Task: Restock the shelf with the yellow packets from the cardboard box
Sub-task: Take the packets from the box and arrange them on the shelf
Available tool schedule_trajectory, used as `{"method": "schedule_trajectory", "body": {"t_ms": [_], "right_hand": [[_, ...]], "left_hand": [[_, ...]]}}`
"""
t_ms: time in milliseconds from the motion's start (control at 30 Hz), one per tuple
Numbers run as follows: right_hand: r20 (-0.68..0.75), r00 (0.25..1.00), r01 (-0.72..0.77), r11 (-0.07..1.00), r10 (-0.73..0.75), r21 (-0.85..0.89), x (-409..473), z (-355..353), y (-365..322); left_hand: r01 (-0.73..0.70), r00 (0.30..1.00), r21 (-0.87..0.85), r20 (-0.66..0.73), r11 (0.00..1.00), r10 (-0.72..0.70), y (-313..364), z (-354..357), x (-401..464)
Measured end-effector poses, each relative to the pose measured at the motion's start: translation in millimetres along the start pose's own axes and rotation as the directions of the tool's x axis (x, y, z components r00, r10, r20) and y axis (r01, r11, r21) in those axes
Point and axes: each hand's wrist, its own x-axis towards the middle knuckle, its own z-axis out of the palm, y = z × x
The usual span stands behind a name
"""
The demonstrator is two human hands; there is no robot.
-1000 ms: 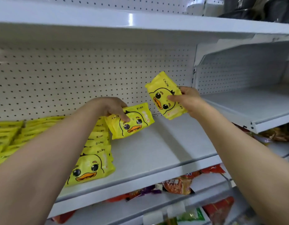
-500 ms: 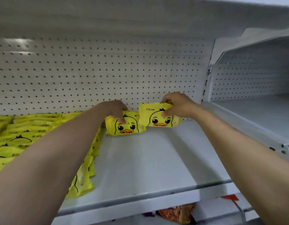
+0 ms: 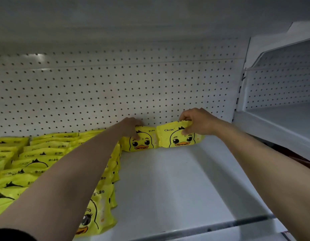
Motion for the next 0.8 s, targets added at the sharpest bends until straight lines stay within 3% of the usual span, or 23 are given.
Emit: {"method": "schedule_trajectory", "body": {"t_ms": [267,600,733,800], "right_hand": [[0.005,1.000,-0.006,1.000,0.006,-0.005,6,4,6],[0.034,0.999,-0.018,0.999,0.017,0.027,8,15,7],[0.050,0.999,-0.016,1.000,0.015,0.022,12,19,4],[0.053,0.999,-0.008,1.000,0.008,0.014,15,20,1]], "left_hand": [[-0.010,0.993,0.076,-0.119,0.997,0.019,5,6,-5],[0.073,0.944,0.436,-0.321,0.897,0.079,15,18,-11],[0.078,0.945,0.344,-0.326,0.936,0.041,15,16,-10],[0.019,0.923,0.076,-0.385,0.997,0.012,15,9,-14]]}}
